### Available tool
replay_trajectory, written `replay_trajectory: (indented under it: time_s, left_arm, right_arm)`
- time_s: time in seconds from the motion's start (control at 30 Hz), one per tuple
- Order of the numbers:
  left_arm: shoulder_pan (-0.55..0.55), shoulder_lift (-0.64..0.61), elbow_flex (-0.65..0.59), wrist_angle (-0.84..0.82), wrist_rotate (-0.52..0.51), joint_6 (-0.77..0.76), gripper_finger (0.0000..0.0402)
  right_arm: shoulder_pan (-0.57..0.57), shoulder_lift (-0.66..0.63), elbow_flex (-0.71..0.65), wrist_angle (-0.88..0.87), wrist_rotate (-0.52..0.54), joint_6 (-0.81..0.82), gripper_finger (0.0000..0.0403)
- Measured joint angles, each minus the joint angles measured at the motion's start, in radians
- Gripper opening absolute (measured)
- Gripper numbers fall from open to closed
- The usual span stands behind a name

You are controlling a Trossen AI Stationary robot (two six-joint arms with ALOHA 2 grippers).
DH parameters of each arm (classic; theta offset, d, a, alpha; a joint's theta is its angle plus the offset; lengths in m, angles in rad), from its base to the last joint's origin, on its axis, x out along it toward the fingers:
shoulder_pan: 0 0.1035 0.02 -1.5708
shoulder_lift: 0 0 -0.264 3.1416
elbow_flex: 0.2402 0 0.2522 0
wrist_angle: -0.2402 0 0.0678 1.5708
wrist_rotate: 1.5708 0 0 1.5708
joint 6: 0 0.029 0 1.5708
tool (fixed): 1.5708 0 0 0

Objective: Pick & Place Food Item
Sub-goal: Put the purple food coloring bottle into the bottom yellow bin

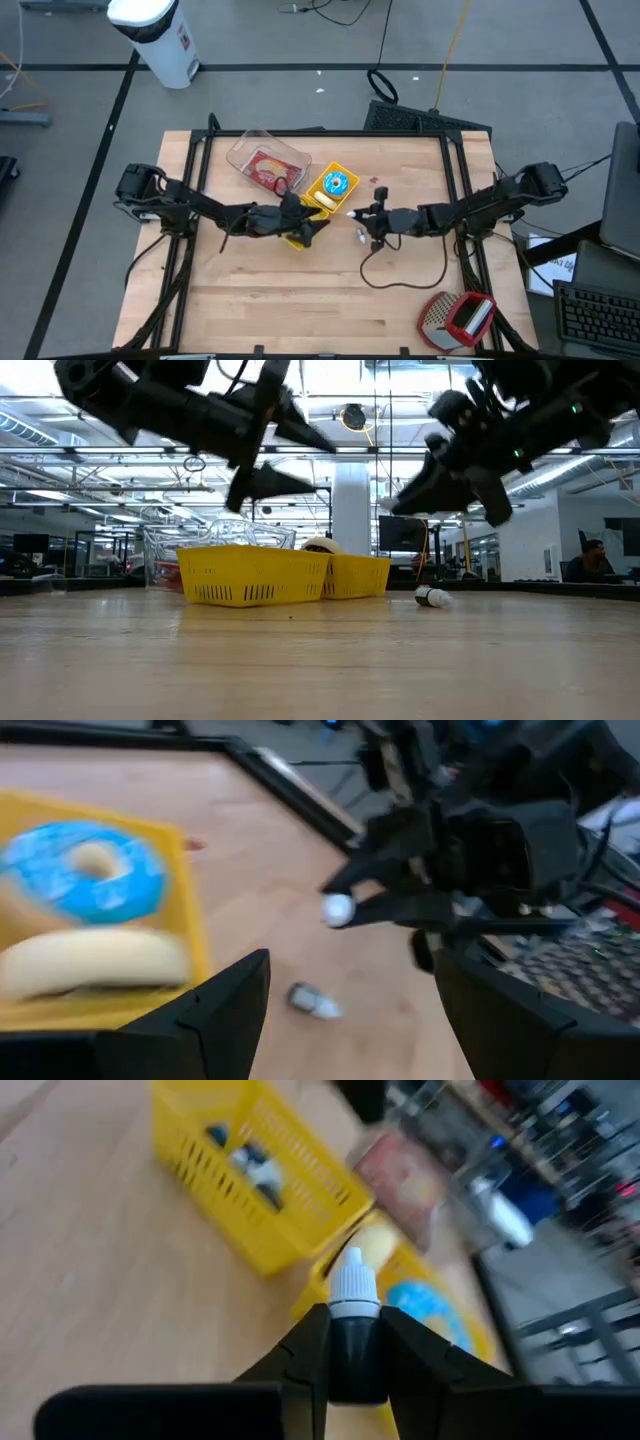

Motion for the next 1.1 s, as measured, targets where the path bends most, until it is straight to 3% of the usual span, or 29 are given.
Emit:
replay_trajectory:
  time_s: [0.23,0.9,1.1]
  left_arm:
    - [0.011,0.065,0.115,-0.003,0.014,0.078,0.0283]
    - [0.073,0.097,0.175,-0.004,0.106,0.079,0.0282]
    - [0.084,0.155,0.223,0.008,0.165,0.064,0.0282]
  right_arm:
    - [0.058,0.000,0.086,0.005,0.124,-0.102,0.0063]
    - [0.072,0.014,0.110,0.132,0.092,-0.187,0.0065]
    - [0.072,0.014,0.110,0.129,0.073,-0.187,0.0064]
